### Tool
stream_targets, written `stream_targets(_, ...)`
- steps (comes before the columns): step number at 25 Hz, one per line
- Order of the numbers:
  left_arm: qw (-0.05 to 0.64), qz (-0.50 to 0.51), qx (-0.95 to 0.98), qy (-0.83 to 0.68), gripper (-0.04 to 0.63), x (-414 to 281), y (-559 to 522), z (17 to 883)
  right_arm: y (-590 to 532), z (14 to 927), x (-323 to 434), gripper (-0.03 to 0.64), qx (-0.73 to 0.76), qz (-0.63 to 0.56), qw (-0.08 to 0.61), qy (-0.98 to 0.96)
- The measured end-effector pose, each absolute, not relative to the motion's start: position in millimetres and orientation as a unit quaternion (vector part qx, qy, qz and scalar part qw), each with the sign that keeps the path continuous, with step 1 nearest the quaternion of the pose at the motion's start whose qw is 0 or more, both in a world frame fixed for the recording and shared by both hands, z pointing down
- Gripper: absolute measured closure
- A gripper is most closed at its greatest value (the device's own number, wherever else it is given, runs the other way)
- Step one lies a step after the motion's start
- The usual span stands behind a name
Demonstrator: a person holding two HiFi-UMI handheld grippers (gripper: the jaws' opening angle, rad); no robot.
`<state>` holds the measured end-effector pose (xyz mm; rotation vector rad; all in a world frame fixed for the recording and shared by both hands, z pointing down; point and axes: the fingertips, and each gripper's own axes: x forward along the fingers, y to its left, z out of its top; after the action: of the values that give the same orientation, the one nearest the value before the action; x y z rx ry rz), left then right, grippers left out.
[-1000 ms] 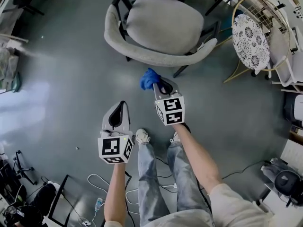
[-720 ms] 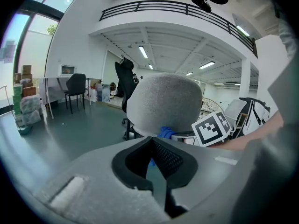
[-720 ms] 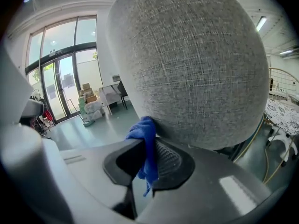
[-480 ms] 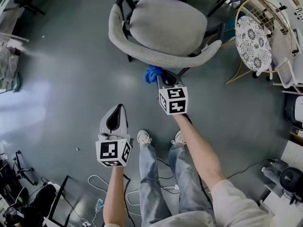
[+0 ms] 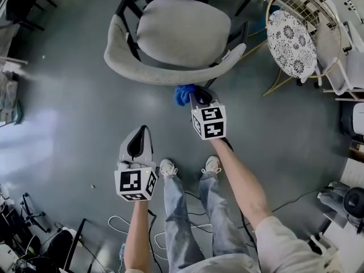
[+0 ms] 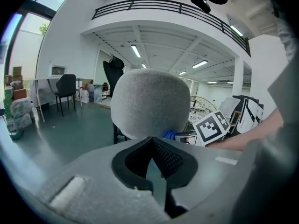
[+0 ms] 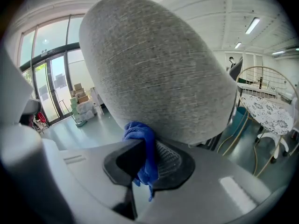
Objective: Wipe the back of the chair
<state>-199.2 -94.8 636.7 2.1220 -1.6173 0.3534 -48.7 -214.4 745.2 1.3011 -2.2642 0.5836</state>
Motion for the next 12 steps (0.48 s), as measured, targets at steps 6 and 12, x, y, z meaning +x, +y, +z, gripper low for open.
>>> stream_targets(6,0.220,0.129,0.782,-0.569,0.595,-156,-110,634,-225,742,6,0.575,0.492,0.210,0.235,-0.811)
stream_targets(12,0.218,0.138,0.788,-0.559,0.595,-125,-123,635,-244,745,57,0.575,0.511,0.208,0.240,-0.799)
